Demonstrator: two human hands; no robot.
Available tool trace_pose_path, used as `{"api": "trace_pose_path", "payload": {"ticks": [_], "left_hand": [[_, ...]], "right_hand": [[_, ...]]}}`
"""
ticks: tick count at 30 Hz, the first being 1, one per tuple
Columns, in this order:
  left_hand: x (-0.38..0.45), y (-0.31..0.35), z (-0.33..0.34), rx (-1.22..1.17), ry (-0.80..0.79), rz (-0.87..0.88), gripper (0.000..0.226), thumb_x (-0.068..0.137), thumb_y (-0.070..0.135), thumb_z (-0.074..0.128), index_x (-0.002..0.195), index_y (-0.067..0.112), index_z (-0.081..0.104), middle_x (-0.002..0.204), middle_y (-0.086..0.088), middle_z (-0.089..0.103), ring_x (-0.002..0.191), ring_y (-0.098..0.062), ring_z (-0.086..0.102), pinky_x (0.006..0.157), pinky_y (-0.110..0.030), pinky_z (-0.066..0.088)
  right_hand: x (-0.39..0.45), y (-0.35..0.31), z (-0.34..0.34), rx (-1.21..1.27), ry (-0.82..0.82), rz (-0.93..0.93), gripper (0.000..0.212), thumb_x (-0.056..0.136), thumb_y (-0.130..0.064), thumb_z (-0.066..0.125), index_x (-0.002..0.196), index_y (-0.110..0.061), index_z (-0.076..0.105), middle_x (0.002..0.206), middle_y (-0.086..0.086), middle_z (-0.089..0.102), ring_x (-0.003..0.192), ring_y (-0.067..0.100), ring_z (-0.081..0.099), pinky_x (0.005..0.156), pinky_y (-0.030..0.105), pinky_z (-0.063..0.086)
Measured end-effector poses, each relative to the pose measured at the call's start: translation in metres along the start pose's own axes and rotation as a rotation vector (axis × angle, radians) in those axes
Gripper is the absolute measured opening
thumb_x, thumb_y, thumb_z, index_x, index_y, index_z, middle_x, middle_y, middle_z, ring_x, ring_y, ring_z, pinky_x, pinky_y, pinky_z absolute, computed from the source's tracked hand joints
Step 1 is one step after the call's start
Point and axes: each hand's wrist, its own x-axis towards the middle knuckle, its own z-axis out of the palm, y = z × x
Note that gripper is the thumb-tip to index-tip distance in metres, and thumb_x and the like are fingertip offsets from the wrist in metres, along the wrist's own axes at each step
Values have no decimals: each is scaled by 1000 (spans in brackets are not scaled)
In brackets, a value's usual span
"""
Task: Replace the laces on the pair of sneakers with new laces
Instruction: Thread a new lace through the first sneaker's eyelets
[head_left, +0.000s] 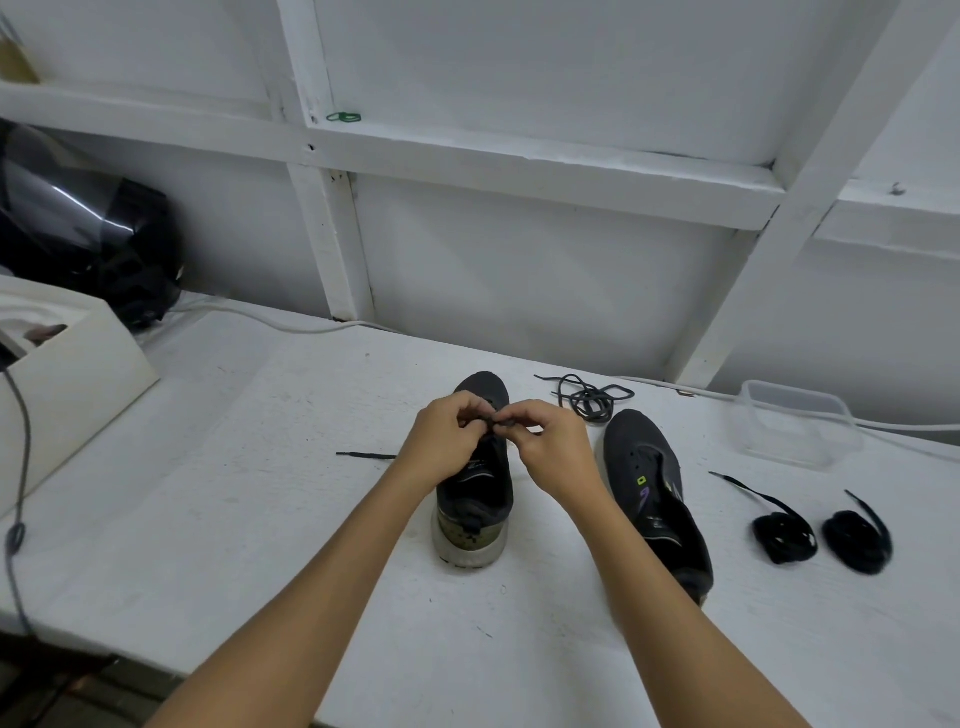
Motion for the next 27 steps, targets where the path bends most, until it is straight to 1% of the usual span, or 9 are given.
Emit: {"api": "trace_pose_path", "payload": {"ticks": [3,7,10,12,15,18,20,22,27], "left_hand": [[0,2,-5,-195,-50,-90,31,93,0,56,98,25,73,101,8,73,97,-9,67,82,-18,51],[3,8,-13,-435,-11,-216,13,95,12,64,102,18,73,96,3,72,84,-4,63,55,-6,44],[7,4,-17,-442,-3,-245,19,95,11,66,114,14,67,96,5,68,83,-1,60,52,-3,42],[8,-1,-23,-404,6,-269,22,98,9,60,118,14,67,100,4,67,83,1,59,54,-4,43],[7,-18,-35,-201,26,-248,26,101,11,53,121,16,68,116,2,67,95,-2,60,80,-13,44],[3,-29,-40,20,-40,-202,26,101,16,53,119,20,71,115,4,69,100,-5,61,83,-21,46],[3,-29,-41,166,-86,-171,21,99,20,56,109,24,74,105,8,69,98,-10,62,84,-27,49],[4,-28,-45,209,-113,-159,13,97,24,62,101,25,74,96,11,68,95,-9,62,79,-26,48],[6,-29,-57,158,-119,-151,6,93,31,69,95,25,70,94,4,73,90,-13,66,69,-26,46]], "right_hand": [[1,0,-1,-1,5,13,27,85,0,75,86,-28,78,88,-17,73,89,2,68,78,15,52],[0,-1,0,15,-7,20,26,84,0,75,87,-26,79,88,-15,74,88,4,68,78,20,55],[-4,-6,2,17,-3,53,18,86,-7,75,87,-25,78,92,-12,73,91,2,66,77,14,52],[-7,-9,2,64,45,164,10,88,-13,74,89,-22,77,91,-11,73,88,1,65,72,9,48],[-14,-10,0,261,90,423,5,91,-13,71,91,-17,75,89,-4,73,85,9,67,71,21,51],[-20,-12,2,362,25,575,8,94,-6,61,93,-9,69,86,3,71,76,13,66,64,26,55],[-20,-13,4,347,-11,560,14,91,-2,57,94,-9,68,87,8,72,76,18,66,67,30,57],[-18,-14,3,284,-55,506,19,91,-2,57,96,-12,72,91,9,74,80,22,70,69,31,60],[-15,-14,-7,215,-134,468,11,98,-9,63,96,-7,73,95,10,75,87,19,72,60,16,54]]}}
